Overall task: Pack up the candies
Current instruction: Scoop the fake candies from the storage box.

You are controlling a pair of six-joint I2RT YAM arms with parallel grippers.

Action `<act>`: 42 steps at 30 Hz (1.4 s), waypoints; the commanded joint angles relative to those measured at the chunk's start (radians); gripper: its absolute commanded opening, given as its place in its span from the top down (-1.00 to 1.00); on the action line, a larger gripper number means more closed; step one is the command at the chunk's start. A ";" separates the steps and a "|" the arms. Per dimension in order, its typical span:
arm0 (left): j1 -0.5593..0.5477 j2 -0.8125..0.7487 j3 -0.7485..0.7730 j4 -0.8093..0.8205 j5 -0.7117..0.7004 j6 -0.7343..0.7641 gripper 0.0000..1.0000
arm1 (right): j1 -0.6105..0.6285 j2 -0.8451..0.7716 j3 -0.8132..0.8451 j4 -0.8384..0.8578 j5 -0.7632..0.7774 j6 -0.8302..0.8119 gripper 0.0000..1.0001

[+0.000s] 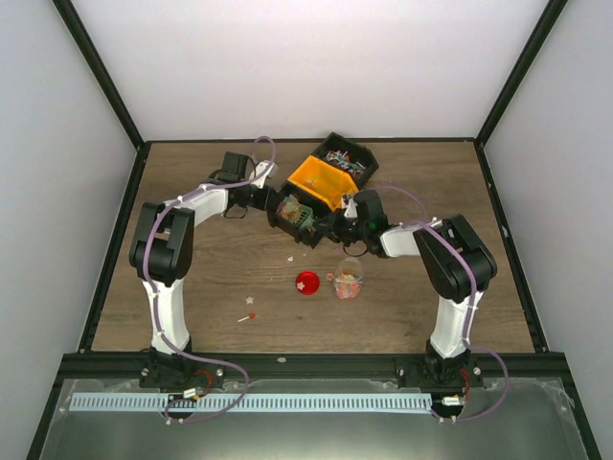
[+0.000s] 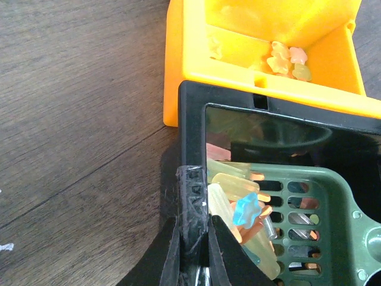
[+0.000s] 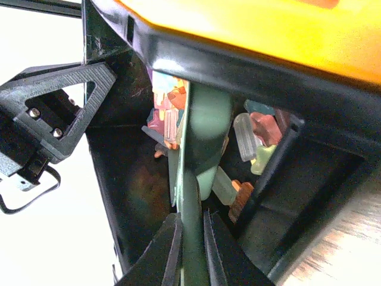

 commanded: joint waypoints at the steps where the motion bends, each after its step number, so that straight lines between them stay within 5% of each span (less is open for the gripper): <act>1: -0.015 0.021 0.023 -0.016 -0.004 -0.014 0.92 | 0.005 -0.042 -0.045 0.038 -0.139 0.021 0.99; 18: 0.000 0.032 0.051 -0.013 -0.043 -0.046 0.92 | -0.019 -0.157 -0.087 0.000 -0.139 -0.013 0.99; 42: 0.003 0.031 0.053 -0.024 -0.052 -0.042 0.92 | -0.145 -0.248 -0.182 0.187 -0.290 0.088 0.99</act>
